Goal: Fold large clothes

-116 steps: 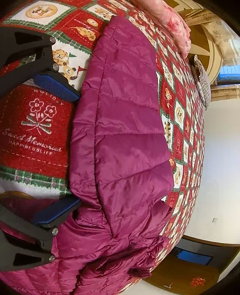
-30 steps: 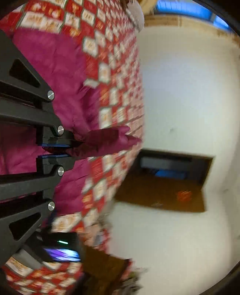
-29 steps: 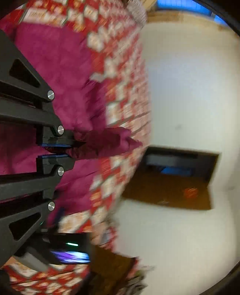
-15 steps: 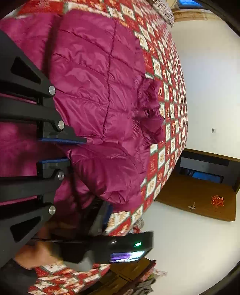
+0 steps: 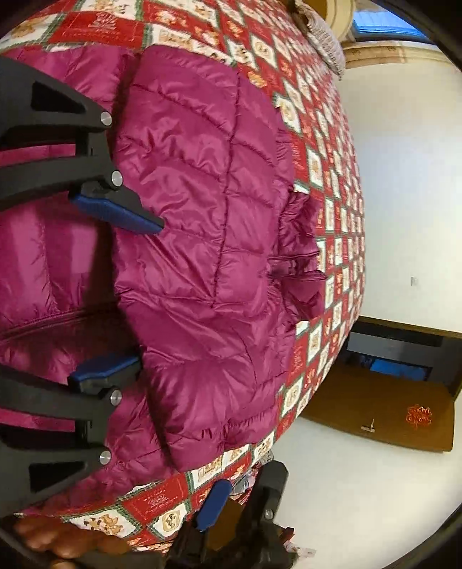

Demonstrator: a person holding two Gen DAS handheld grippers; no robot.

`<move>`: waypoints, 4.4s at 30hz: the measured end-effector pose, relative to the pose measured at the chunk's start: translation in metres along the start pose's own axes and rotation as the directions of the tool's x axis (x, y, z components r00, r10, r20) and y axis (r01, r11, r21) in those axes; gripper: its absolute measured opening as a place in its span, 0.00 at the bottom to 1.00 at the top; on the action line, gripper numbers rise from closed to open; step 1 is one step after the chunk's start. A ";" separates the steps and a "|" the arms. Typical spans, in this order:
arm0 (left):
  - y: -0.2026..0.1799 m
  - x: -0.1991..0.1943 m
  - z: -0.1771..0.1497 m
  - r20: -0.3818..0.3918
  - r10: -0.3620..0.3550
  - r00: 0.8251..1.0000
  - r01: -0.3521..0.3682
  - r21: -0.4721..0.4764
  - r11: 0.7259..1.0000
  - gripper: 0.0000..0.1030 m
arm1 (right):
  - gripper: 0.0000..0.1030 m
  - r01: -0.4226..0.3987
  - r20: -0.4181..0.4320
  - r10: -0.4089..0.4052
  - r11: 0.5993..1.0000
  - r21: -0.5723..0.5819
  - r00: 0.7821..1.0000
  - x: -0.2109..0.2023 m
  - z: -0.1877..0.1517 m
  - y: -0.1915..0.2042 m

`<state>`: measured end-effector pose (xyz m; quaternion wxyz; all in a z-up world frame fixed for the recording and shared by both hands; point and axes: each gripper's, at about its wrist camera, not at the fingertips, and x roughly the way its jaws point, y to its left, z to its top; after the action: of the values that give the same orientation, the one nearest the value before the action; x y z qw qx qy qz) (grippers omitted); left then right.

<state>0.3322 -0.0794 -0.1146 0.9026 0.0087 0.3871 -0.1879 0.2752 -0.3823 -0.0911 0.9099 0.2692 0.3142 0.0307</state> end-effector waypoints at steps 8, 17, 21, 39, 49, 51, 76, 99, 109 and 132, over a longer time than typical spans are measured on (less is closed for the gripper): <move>0.011 -0.011 -0.022 -0.048 0.006 0.999 -0.002 0.081 0.997 0.63 | 0.16 0.088 -0.255 -0.138 0.976 -0.198 0.957 0.081 -0.037 0.041; 0.076 -0.034 0.029 0.036 0.055 0.998 -0.051 -0.094 0.994 0.63 | 0.24 0.172 -0.138 -0.220 0.941 -0.292 0.966 0.071 -0.027 0.045; 0.107 -0.013 0.060 0.048 0.224 0.973 -0.215 -0.141 0.966 0.63 | 0.28 0.252 0.040 -0.250 0.934 -0.254 0.967 0.036 -0.007 0.053; 0.164 0.067 0.039 -0.073 0.347 0.935 -0.354 -0.230 0.906 0.76 | 0.37 0.195 -0.169 -0.269 0.913 -0.359 0.948 0.126 -0.027 0.062; 0.176 0.042 0.031 0.009 0.349 0.937 -0.320 -0.378 0.869 0.77 | 0.78 0.215 -0.184 -0.233 0.970 -0.116 0.955 0.171 0.095 0.091; 0.177 0.040 0.032 0.025 0.351 0.936 -0.315 -0.387 0.867 0.77 | 0.78 0.230 -0.237 -0.236 0.972 -0.054 0.943 0.202 0.112 0.093; 0.169 0.034 0.038 0.069 0.363 0.929 -0.317 -0.354 0.880 0.77 | 0.15 0.293 -0.300 -0.291 0.955 -0.040 0.908 0.221 0.073 0.029; 0.063 0.125 0.144 -0.079 0.356 0.931 -0.356 0.010 0.934 0.84 | 0.27 0.310 -0.011 -0.319 0.927 -0.211 0.948 0.202 0.042 0.042; 0.122 0.078 0.093 -0.113 0.294 0.949 -0.312 -0.209 0.927 0.18 | 0.28 0.273 -0.032 -0.282 0.948 -0.167 0.959 0.202 0.044 0.034; 0.156 0.081 0.040 0.022 0.176 0.984 -0.149 -0.431 0.890 0.21 | 0.41 0.282 -0.029 -0.282 0.959 -0.004 0.959 0.173 0.107 0.070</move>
<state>0.4648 0.0320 -0.1635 0.9063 -0.1629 0.3892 -0.0226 0.4850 -0.3343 -0.0812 0.9002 0.2211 0.3627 -0.0954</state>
